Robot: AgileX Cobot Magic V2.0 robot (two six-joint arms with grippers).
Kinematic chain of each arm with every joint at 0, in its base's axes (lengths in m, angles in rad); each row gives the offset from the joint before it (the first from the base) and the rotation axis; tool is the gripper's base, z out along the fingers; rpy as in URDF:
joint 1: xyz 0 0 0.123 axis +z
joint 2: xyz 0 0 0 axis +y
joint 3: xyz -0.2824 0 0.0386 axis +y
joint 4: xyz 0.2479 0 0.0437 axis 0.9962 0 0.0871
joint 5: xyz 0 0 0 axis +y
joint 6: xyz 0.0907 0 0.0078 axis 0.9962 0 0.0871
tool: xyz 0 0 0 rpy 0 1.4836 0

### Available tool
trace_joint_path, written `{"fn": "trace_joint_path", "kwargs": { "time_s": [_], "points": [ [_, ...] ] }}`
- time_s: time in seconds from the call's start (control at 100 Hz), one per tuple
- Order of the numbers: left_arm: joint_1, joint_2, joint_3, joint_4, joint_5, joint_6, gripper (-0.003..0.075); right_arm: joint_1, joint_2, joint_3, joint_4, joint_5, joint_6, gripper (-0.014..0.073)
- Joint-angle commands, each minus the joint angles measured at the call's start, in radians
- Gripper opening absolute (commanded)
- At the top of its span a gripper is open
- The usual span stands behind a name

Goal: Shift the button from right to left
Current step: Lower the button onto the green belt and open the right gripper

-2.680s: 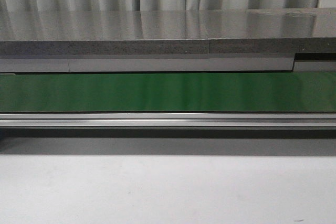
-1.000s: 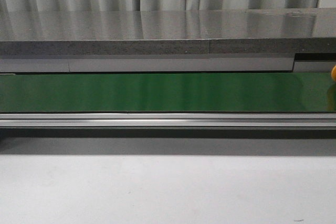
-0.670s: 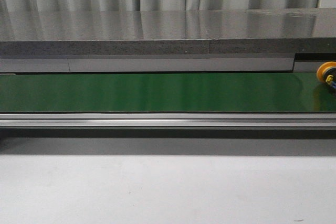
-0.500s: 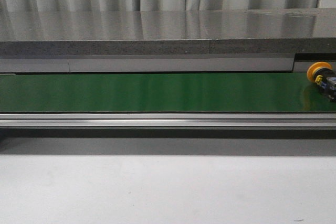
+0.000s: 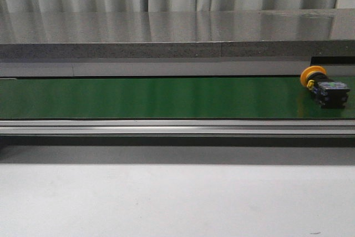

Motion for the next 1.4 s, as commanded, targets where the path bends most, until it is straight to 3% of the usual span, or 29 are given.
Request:
{"fn": "trace_joint_path", "kwargs": {
  "time_s": [0.0,0.23,0.68,1.09,1.28,1.39],
  "points": [
    [-0.007,-0.036,0.040,-0.001,-0.087,-0.011,0.0005,0.006,-0.056,0.011,0.016,-0.082,-0.010,0.0528],
    [-0.007,-0.036,0.040,-0.001,-0.087,-0.011,0.0005,0.006,-0.132,0.030,0.016,-0.075,-0.010,0.0493],
    [-0.007,-0.036,0.040,-0.001,-0.087,-0.011,0.0005,0.006,-0.132,0.030,0.016,-0.076,-0.010,-0.0075],
    [-0.007,-0.036,0.003,-0.008,-0.107,-0.011,0.0005,0.017,-0.132,0.030,0.016,-0.075,-0.010,-0.0068],
    [-0.007,0.012,-0.127,-0.035,-0.071,-0.011,0.0005,0.017,-0.132,0.030,0.016,-0.075,-0.010,-0.0068],
    [-0.007,0.090,-0.232,-0.074,0.037,-0.011,0.0005,0.017,-0.132,0.030,0.016,-0.075,-0.010,-0.0068]
  ]
}}
